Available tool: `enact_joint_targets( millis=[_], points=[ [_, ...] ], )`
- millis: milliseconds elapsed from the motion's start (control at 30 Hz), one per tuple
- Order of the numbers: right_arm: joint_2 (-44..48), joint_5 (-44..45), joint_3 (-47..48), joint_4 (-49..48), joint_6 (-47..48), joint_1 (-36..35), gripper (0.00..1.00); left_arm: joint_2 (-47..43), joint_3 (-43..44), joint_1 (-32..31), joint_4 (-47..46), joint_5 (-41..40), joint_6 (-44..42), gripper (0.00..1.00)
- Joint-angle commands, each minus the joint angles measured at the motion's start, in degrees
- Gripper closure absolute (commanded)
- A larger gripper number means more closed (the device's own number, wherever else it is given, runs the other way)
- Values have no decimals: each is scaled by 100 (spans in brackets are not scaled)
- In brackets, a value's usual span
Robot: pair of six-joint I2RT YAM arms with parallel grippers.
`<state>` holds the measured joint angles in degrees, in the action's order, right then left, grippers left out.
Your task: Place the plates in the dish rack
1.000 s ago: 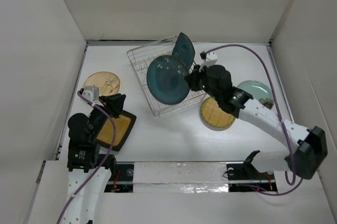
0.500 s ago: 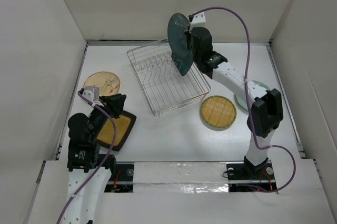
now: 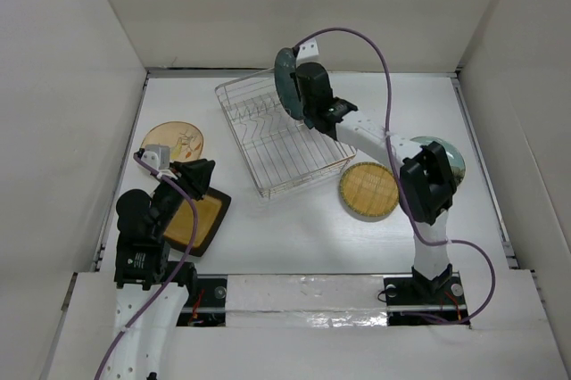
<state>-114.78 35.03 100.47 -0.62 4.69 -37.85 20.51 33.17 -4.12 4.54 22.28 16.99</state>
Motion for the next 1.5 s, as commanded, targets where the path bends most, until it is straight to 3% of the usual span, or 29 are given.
enact_joint_targets(
  millis=[0,133,200,333,400,467,567,700,733,767,800,867,900,933,1067,1133,1167,1267,1367,1467],
  points=[
    [-17,644,316,-1140,111,-223,100,32,93,-27,-234,66,-30,78],
    [-158,1146,26,-1493,305,-477,100,32,93,-27,-234,74,-38,78],
    [-246,1191,78,-1371,226,-531,95,32,93,-27,-234,74,-38,78],
    [-326,1428,254,-1283,112,-592,79,14,85,-27,-234,83,-38,78],
    [-291,1384,307,-1178,68,-592,66,14,85,-27,-225,83,-29,78],
    [-133,1332,333,-1055,-38,-592,54,14,85,-27,-225,83,-29,78],
    [464,1121,-26,-914,-310,-592,44,-12,85,-27,-225,92,-29,78],
    [1632,796,-1000,-711,-890,-592,42,-56,85,-27,-243,101,-29,78],
    [1930,700,-1316,-720,-1204,-592,43,-74,85,-27,-243,101,-29,78],
    [2255,612,-2093,-729,-1433,-592,65,-82,85,-27,-243,101,-29,78],
    [2972,463,-2571,-859,-1688,-514,79,-100,85,-27,-243,101,-29,78],
    [3705,-20,-3538,-852,-2637,-147,100,-135,85,-27,-243,101,-29,78],
    [4387,-144,-4465,-826,-2936,39,100,-153,85,-27,-251,101,-29,78],
    [4716,-284,-4892,-608,-3522,249,100,-170,93,-27,-260,109,-29,78],
    [6018,-1084,-6590,44,-4405,1576,100,-232,93,-80,-287,162,-12,78],
    [6753,-1383,-7274,578,-4572,2279,93,-284,93,-141,-278,136,-29,78],
    [7019,-1576,-7435,737,-4599,2482,74,-293,93,-142,-260,127,-29,78],
    [7827,-2226,-7883,1195,-4582,3150,34,-329,102,-194,-269,110,-29,78],
    [7771,-3418,-8077,1266,-4766,3643,28,-390,111,-194,-251,75,-47,78],
    [7270,-3835,-8130,1258,-4802,3758,28,-434,129,-247,-225,13,-82,78]
  ],
)
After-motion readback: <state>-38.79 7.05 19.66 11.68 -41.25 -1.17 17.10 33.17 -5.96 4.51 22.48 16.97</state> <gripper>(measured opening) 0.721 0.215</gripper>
